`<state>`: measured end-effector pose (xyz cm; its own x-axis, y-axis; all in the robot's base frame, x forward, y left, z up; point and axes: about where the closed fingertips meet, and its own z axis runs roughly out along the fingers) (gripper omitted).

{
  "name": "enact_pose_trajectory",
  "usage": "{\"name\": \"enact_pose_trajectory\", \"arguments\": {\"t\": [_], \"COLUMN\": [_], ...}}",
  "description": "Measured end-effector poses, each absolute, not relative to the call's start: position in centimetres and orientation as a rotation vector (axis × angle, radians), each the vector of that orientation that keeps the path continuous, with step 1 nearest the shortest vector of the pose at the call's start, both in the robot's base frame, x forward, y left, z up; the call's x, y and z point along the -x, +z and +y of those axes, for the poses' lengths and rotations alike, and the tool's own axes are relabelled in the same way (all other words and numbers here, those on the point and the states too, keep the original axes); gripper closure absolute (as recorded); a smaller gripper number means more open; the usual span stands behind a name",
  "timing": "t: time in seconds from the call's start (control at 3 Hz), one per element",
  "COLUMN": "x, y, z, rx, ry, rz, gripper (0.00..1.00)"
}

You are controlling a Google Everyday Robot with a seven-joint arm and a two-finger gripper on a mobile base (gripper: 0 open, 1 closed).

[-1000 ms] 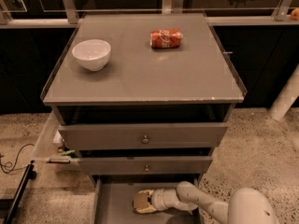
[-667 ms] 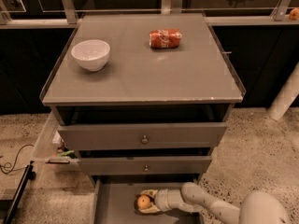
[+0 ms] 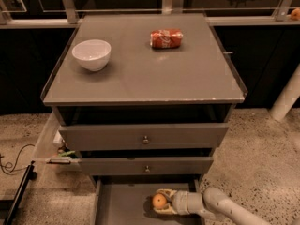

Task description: Pick orange from bottom drawer and place on counter

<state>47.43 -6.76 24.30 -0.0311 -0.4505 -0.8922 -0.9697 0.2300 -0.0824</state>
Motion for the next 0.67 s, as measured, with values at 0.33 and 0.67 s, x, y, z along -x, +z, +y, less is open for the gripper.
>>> {"name": "enact_pose_trajectory", "arguments": {"t": [0.33, 0.67], "x": [-46.8, -47.2], "y": [28.4, 33.7], "z": [-10.0, -12.7], "rx": [1.355, 1.399], "ry": [0.713, 0.684], "rz": [1.605, 1.576], "gripper": [1.0, 1.0]}}
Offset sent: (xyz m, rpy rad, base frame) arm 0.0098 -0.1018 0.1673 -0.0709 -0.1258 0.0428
